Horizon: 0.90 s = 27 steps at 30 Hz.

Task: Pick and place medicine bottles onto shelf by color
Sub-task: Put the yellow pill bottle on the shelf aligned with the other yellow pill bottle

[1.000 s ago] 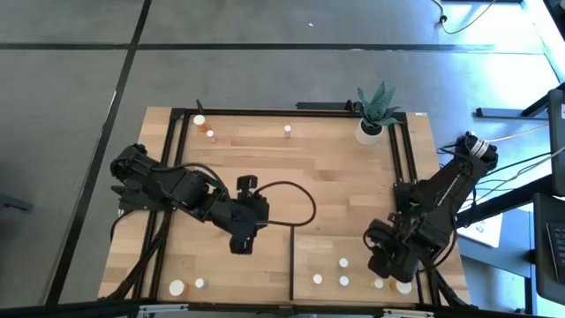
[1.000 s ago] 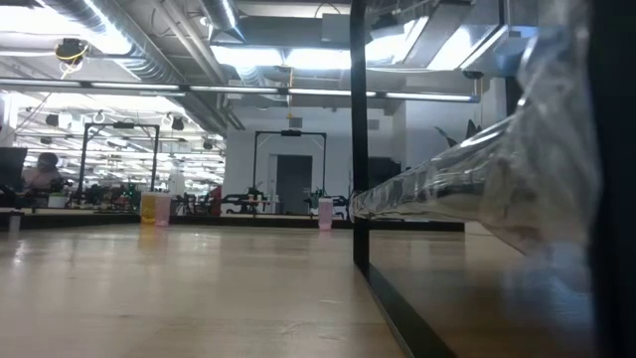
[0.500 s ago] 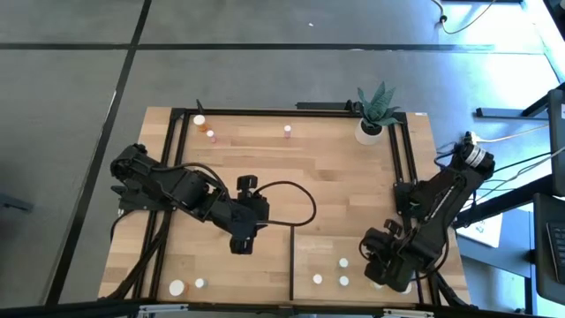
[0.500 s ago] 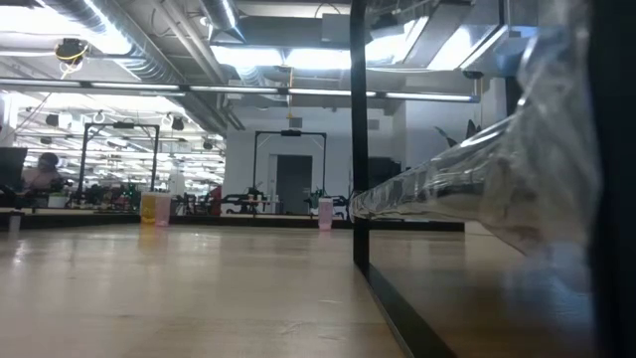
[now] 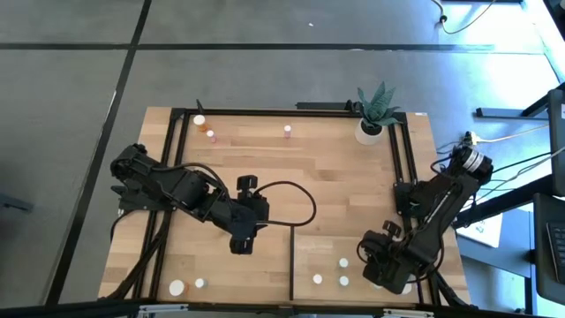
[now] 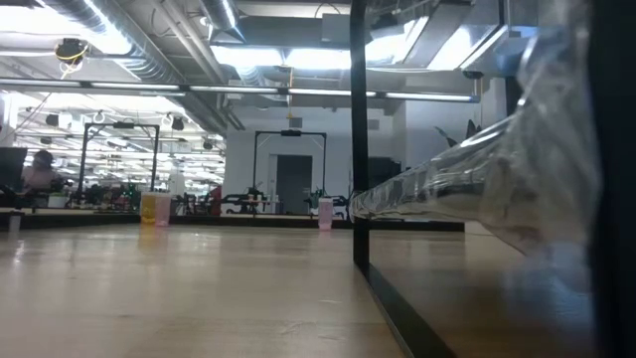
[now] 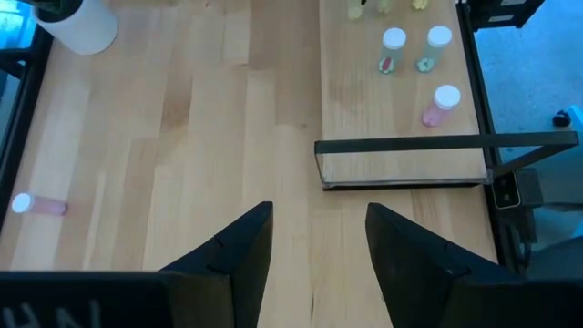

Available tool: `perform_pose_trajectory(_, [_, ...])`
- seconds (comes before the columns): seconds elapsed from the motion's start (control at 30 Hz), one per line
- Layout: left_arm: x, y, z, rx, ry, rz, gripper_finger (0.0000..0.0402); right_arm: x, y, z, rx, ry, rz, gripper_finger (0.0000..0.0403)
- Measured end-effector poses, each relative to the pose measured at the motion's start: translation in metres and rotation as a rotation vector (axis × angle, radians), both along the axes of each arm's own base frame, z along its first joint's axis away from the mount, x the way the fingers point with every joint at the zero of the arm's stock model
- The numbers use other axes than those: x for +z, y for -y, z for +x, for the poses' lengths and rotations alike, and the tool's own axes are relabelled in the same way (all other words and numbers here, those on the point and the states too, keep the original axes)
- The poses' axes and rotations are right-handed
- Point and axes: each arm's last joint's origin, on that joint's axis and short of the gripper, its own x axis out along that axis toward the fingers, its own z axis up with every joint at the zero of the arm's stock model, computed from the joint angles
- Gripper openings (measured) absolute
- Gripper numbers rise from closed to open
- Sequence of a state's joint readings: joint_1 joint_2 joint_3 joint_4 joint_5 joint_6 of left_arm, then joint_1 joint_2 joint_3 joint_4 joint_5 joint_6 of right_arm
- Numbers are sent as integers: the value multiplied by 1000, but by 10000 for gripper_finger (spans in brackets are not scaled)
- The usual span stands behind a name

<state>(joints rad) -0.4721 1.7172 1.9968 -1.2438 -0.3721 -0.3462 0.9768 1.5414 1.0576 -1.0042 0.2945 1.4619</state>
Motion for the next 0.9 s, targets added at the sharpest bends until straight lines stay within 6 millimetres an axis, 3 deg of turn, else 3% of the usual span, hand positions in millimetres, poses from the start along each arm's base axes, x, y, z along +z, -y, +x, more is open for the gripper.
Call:
perform_pose_trajectory(0.53, [0,0,0,1,0,0,170,-2,-1,0,4,-28,7,131])
perform_pose_trajectory(0.9, [0,0,0,1,0,0,170,-3,1,4,-13,-30,6,207])
